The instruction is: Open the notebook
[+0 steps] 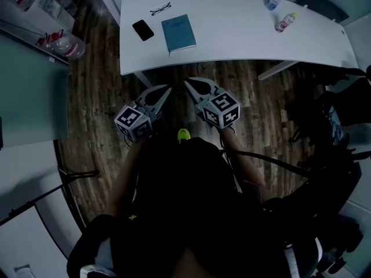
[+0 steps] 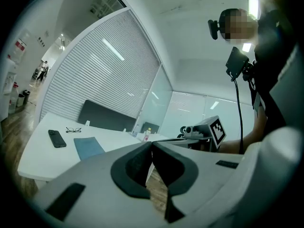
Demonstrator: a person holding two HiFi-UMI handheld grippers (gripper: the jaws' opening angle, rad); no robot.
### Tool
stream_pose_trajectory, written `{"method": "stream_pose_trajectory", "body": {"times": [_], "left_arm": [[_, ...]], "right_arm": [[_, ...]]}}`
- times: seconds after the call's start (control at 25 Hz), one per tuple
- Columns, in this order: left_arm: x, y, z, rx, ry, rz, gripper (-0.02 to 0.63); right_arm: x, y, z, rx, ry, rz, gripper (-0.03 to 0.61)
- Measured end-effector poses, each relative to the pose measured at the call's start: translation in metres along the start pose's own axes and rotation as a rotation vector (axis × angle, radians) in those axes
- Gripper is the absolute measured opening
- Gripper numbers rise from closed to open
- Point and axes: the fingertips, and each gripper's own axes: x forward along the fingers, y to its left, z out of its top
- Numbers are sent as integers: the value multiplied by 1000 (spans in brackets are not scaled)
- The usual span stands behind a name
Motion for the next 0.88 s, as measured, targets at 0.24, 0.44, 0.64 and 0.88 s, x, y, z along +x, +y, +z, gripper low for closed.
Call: {"method": "stream_pose_trajectory", "body": {"times": [0.24, 0.44, 0.64, 0.88], "left_arm": [[17, 20, 1, 23, 8, -7, 17], [34, 41, 1, 21, -1, -22, 17], [51, 72, -6, -1, 20, -48, 17], [73, 107, -5, -38, 48, -77, 17]], "right_arm": [[18, -16, 2, -12, 15, -25, 12], [33, -39, 0, 3, 18, -56, 12], [56, -67, -5, 19, 47, -93, 12], [89, -102, -7, 52, 83, -125, 14]]}}
